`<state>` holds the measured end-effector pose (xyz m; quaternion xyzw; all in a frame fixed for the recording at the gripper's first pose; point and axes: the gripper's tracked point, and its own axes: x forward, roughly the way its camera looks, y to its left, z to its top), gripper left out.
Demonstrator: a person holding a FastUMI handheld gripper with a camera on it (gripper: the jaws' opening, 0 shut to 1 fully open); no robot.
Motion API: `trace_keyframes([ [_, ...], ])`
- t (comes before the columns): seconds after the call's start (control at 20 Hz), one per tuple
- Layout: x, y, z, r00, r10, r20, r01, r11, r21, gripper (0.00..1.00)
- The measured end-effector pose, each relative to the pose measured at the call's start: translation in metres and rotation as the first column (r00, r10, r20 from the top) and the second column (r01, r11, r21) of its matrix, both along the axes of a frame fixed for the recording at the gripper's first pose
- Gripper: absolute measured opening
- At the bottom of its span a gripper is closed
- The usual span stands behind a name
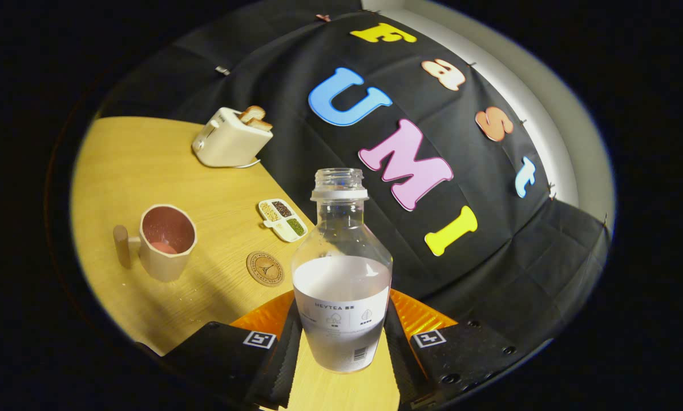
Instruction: Take the bottle from table, then pour the juice into the cup, finally place the bottle on the coaster
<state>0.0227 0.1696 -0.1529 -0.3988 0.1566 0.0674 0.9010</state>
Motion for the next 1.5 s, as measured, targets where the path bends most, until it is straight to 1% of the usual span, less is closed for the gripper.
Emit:
trace_keyframes([
  [0.1, 0.002, 0.013, -0.007, 0.999, 0.049, 0.007, -0.048, 0.995, -0.093, 0.72],
  [0.25, 0.005, 0.031, -0.017, 0.993, 0.117, 0.009, -0.113, 0.972, -0.208, 0.72],
  [0.55, 0.013, 0.045, -0.035, 0.988, 0.156, -0.015, -0.150, 0.920, -0.362, 0.71],
  [0.7, 0.019, 0.048, -0.040, 0.986, 0.167, -0.025, -0.163, 0.905, -0.393, 0.71],
  [0.9, 0.023, 0.047, -0.041, 0.981, 0.192, -0.035, -0.186, 0.860, -0.475, 0.71],
  [1.2, 0.024, 0.057, -0.041, 0.963, 0.265, -0.039, -0.239, 0.782, -0.576, 0.71],
  [1.3, 0.022, 0.060, -0.041, 0.958, 0.284, -0.041, -0.251, 0.761, -0.598, 0.71],
  [1.4, 0.020, 0.062, -0.041, 0.955, 0.291, -0.045, -0.256, 0.744, -0.617, 0.71],
  [1.5, 0.020, 0.062, -0.043, 0.955, 0.293, -0.052, -0.261, 0.738, -0.622, 0.71],
])
